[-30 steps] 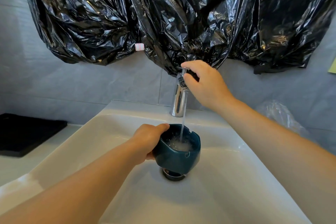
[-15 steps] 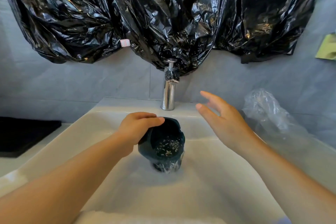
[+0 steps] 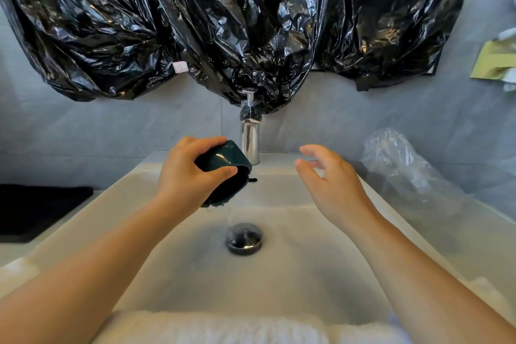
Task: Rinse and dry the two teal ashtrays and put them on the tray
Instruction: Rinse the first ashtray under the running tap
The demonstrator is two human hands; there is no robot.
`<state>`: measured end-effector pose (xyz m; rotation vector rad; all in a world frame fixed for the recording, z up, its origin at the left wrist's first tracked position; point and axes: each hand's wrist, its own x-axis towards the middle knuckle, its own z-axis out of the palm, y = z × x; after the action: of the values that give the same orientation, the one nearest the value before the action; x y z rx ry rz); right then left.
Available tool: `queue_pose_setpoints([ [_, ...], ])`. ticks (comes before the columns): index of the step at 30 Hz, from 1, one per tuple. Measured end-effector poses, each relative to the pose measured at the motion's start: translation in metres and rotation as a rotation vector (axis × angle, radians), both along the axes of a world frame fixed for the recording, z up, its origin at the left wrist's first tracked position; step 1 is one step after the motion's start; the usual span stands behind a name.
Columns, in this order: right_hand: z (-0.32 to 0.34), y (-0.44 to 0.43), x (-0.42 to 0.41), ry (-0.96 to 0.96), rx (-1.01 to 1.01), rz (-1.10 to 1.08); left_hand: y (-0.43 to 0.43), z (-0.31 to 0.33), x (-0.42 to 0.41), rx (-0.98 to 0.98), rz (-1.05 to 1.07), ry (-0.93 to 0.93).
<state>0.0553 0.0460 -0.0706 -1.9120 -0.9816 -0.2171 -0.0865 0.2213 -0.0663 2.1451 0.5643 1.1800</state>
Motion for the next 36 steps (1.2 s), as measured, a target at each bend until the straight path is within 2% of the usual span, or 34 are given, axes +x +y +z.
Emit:
queue_pose_setpoints([
  [7,-0.004,0.003,0.004,-0.081,-0.008,-0.03,0.004,0.001,0.0,0.404,0.059,-0.044],
  [12,-0.007,0.001,0.007,-0.108,-0.055,-0.048,0.004,0.001,0.0,0.486,0.059,-0.047],
  [15,-0.009,-0.001,0.012,-0.122,-0.107,-0.059,0.002,0.0,0.0,0.395,0.047,-0.063],
  [22,0.008,-0.036,0.017,-0.124,-0.44,-0.1,-0.01,-0.006,0.002,-0.06,-0.053,-0.022],
  [29,0.028,-0.134,-0.008,-0.072,-0.414,-0.111,-0.063,0.021,-0.015,-0.246,-0.149,-0.059],
  [36,0.017,-0.246,-0.052,0.016,-0.357,-0.156,-0.159,0.049,-0.042,-0.441,-0.372,-0.182],
])
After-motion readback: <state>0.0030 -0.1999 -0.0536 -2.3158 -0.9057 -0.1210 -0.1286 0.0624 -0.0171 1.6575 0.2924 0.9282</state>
